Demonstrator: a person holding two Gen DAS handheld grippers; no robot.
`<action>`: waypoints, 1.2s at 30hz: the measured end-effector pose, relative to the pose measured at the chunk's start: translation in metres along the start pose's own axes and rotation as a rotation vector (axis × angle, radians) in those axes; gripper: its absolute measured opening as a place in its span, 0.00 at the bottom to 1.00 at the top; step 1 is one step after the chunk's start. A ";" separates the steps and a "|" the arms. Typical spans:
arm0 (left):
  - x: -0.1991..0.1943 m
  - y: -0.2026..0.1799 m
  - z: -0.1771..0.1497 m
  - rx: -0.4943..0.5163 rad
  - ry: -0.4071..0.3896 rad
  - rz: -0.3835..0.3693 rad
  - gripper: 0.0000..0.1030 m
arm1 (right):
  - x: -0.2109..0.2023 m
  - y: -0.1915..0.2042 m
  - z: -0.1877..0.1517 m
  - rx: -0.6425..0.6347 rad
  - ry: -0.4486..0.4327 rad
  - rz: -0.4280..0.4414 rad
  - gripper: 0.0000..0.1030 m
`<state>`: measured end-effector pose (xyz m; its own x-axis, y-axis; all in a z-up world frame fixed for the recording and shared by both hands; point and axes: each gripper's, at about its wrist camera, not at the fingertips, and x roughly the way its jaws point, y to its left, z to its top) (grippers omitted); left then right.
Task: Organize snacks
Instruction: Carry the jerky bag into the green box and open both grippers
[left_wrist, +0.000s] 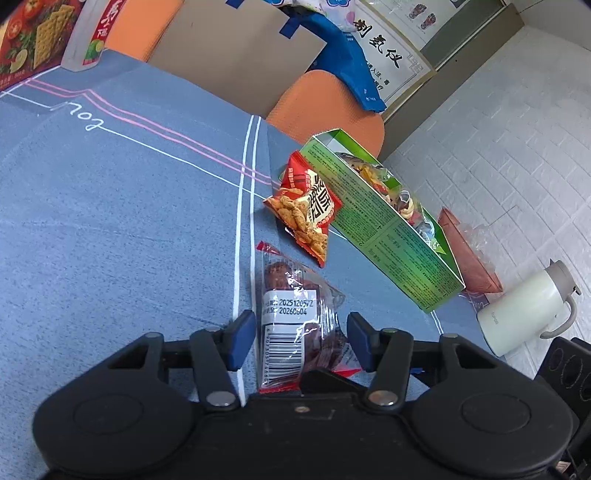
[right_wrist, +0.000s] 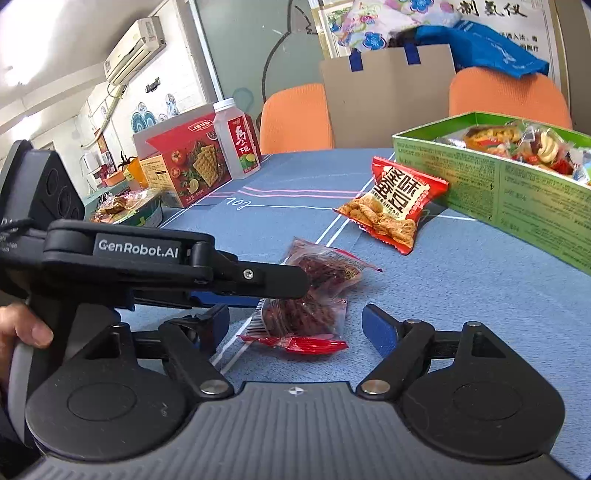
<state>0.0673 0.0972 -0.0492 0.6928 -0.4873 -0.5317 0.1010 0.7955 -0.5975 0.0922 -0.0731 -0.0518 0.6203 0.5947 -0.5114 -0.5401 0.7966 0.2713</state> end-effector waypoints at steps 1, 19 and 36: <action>0.002 0.001 0.000 -0.002 0.008 -0.008 0.93 | 0.002 -0.002 0.000 0.011 0.005 0.000 1.00; 0.016 -0.066 0.023 0.147 -0.058 -0.052 0.84 | -0.038 -0.028 0.014 0.052 -0.174 -0.062 0.69; 0.138 -0.193 0.082 0.368 -0.031 -0.210 0.83 | -0.081 -0.137 0.057 0.115 -0.422 -0.292 0.69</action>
<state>0.2018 -0.0939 0.0416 0.6508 -0.6457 -0.3995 0.4865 0.7586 -0.4335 0.1487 -0.2238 -0.0012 0.9238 0.3186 -0.2126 -0.2590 0.9285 0.2662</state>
